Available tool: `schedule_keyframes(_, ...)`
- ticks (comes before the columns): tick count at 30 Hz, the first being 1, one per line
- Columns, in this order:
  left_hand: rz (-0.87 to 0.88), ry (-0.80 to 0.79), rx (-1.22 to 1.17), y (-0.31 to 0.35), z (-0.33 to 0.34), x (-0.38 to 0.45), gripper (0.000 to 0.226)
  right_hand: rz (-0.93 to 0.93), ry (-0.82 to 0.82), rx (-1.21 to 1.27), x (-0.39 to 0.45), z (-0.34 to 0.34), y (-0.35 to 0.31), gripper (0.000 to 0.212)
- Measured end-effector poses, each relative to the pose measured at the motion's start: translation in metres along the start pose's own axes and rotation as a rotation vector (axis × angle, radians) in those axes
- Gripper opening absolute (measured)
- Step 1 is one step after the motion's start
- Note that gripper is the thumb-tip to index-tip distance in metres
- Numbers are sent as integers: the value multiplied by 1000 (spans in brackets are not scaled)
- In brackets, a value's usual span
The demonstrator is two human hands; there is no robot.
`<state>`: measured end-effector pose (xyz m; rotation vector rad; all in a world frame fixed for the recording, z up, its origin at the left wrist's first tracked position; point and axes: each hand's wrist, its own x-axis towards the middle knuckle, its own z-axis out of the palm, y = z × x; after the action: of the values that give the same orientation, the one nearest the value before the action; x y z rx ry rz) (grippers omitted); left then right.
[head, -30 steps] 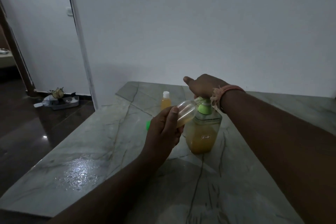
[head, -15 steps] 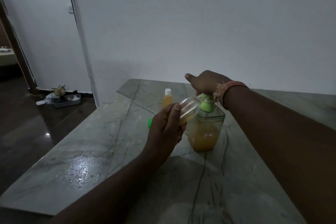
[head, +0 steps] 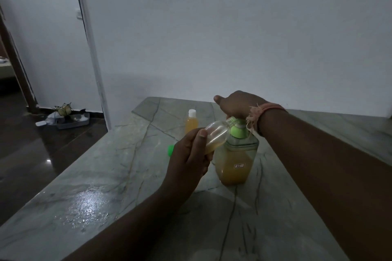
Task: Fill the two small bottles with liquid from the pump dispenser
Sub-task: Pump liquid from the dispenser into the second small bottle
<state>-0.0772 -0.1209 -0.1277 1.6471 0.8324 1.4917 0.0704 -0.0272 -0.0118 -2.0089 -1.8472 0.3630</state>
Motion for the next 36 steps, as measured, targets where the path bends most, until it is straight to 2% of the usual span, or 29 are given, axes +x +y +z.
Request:
schedule_keyframes(9,-2,13,-23,-1,0,1,44,9,66,80,3,7,7,70)
schedule_keyframes(16,-4,7,-40,2,0,-1,42,-10,79,26,4,3,2,56)
schedule_keyframes(20,2,1,-35,-1,0,-1,40,25,77,106,3,7,7,69)
schedule_keyframes(24,0,16,-40,-1,1,0,46,14,72,52,-1,6,5,58)
schedule_keyframes(29,-7,9,-9,0,-1,-3,37,11,23,43,-3,0,1,72)
schedule_keyframes(36,-7,13,2,-1,-1,0,32,11,109,113,-1,7,9,74)
